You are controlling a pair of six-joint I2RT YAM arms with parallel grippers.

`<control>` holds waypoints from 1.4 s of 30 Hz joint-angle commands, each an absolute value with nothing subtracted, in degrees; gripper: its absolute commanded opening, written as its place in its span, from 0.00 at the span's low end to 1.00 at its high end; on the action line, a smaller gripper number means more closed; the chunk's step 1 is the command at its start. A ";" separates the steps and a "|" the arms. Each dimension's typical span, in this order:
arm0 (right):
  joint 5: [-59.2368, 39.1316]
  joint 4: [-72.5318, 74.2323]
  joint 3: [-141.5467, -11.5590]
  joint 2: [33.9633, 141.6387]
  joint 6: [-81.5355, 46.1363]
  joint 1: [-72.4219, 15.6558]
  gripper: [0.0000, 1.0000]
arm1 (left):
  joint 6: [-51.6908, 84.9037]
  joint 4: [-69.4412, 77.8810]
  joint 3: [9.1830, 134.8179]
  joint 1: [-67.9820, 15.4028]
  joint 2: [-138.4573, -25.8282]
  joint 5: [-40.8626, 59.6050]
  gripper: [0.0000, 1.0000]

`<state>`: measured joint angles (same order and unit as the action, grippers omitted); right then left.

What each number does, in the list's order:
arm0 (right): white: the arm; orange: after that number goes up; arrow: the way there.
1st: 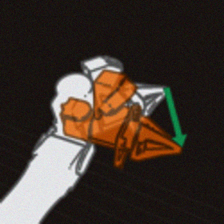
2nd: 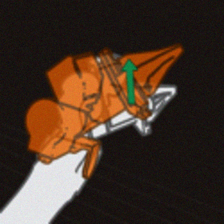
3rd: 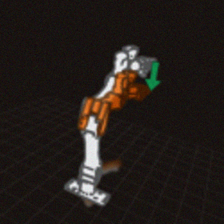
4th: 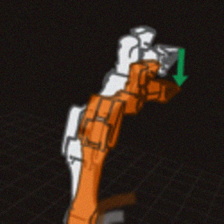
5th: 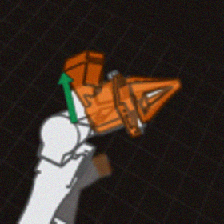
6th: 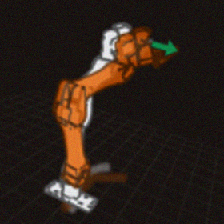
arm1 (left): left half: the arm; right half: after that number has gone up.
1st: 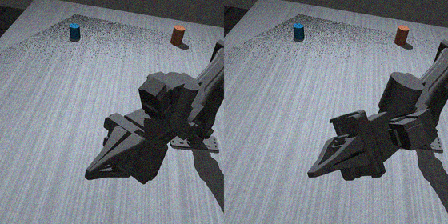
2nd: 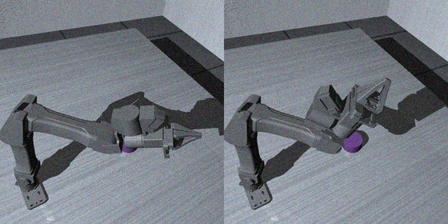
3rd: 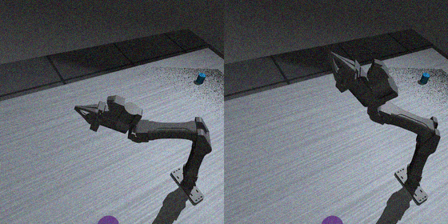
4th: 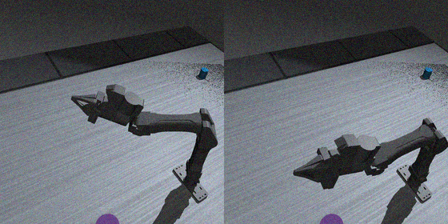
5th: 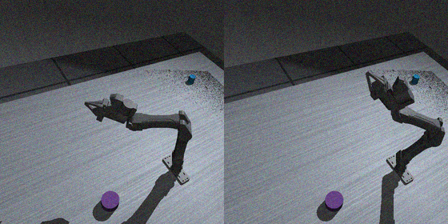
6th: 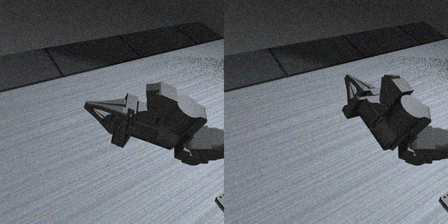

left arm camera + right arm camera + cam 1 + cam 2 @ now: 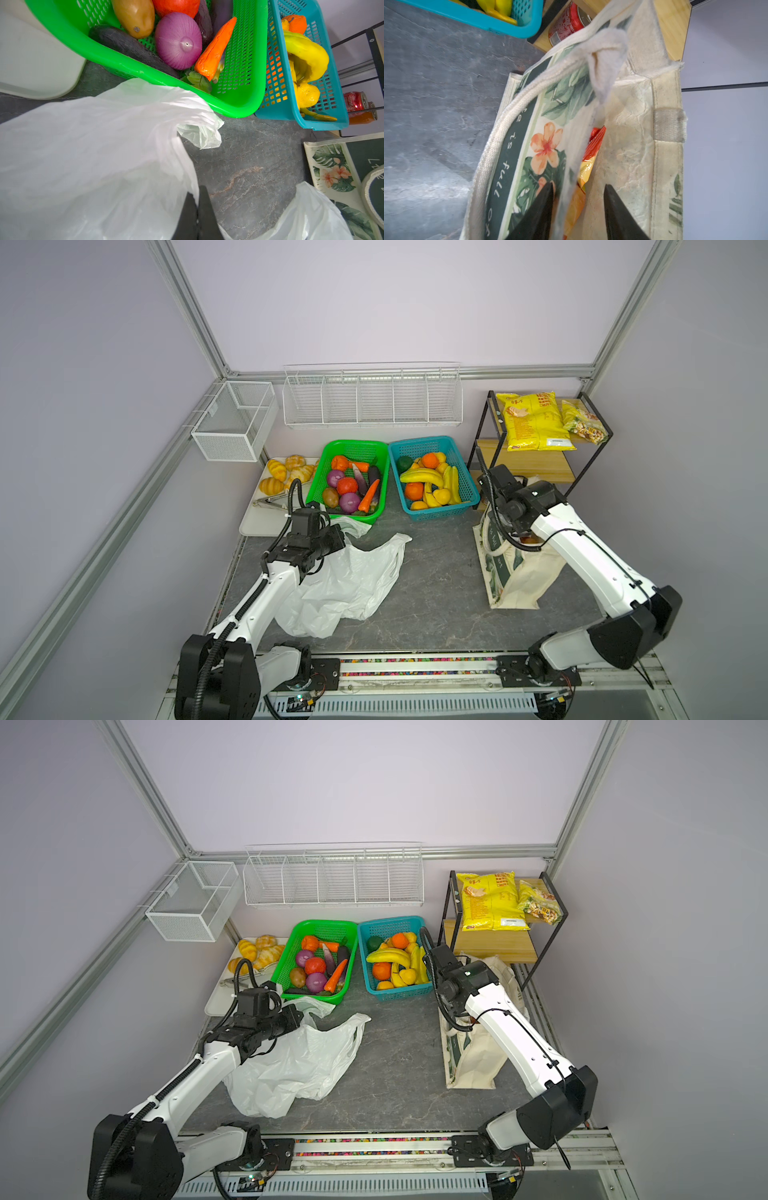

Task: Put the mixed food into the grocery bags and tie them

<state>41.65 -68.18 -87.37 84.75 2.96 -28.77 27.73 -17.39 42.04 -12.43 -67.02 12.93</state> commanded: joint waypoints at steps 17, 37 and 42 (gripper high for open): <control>36.41 -65.25 -84.83 80.36 2.35 -30.57 0.66 | 30.57 -16.57 43.36 -13.27 -62.64 24.59 0.00; -5.68 -28.02 -77.61 74.81 6.63 -40.07 0.98 | 33.22 -4.05 41.44 -13.27 -56.20 48.27 0.00; -16.76 -26.68 -75.91 68.47 3.76 -32.79 0.98 | 33.36 -3.30 41.74 -13.72 -55.09 52.35 0.00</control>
